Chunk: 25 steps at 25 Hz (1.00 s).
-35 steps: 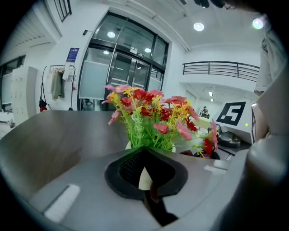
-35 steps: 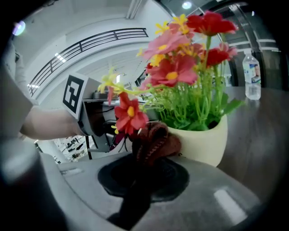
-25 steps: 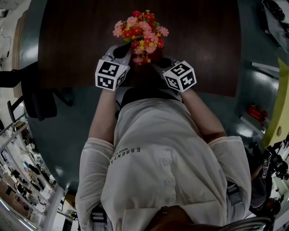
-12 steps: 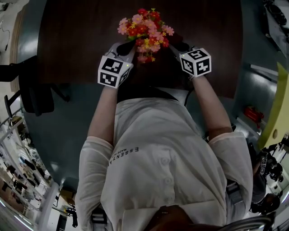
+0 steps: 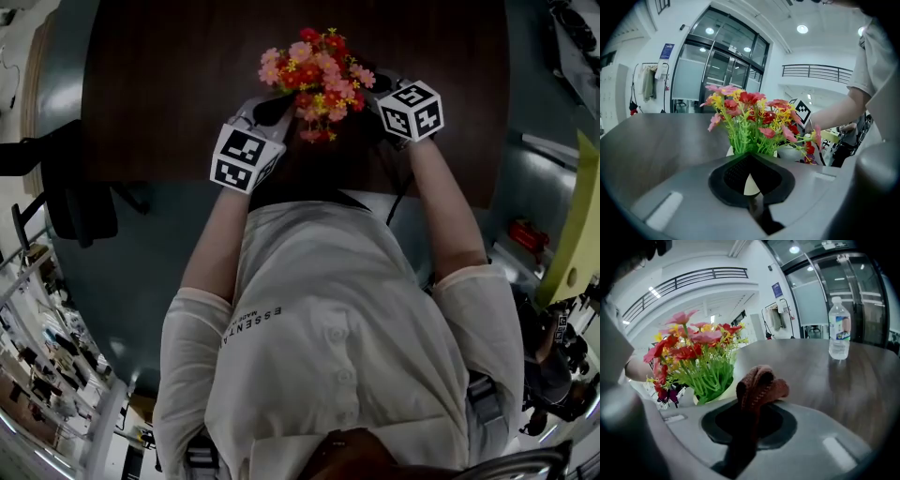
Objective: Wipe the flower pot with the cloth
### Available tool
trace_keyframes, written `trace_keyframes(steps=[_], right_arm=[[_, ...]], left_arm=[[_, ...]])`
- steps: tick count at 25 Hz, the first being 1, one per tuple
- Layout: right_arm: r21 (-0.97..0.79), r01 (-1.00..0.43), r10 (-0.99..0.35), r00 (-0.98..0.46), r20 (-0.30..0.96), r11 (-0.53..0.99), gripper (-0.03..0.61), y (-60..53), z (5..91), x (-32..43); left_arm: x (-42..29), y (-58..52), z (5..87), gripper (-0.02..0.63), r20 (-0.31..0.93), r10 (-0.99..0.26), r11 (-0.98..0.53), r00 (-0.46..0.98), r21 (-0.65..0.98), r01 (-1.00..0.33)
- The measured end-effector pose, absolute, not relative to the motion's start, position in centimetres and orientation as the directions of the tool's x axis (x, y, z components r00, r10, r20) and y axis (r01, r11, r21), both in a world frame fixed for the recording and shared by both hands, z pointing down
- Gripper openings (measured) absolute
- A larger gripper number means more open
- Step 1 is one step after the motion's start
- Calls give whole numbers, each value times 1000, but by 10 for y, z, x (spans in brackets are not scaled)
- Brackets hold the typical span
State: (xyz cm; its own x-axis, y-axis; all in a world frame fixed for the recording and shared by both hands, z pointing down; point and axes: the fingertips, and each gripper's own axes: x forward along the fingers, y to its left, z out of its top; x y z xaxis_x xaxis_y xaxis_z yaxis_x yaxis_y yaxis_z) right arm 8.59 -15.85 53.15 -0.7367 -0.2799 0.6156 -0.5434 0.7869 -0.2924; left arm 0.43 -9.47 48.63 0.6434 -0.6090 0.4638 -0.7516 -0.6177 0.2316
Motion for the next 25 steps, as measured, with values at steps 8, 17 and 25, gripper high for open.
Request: trace_keyframes(steps=[8, 17, 25], right_arm=[[-285, -550, -285, -730, 622, 785, 52, -109, 538, 100], [-312, -484, -221, -765, 605, 817, 52, -76, 539, 104], [-190, -562, -347, -706, 618, 805, 52, -138, 520, 128]], left_arm=[[4, -96, 487, 11, 454, -618, -593, 642, 267, -760], [0, -96, 486, 11, 434, -636, -583, 638, 271, -766], [8, -95, 487, 11, 440, -624, -598, 646, 264, -757]])
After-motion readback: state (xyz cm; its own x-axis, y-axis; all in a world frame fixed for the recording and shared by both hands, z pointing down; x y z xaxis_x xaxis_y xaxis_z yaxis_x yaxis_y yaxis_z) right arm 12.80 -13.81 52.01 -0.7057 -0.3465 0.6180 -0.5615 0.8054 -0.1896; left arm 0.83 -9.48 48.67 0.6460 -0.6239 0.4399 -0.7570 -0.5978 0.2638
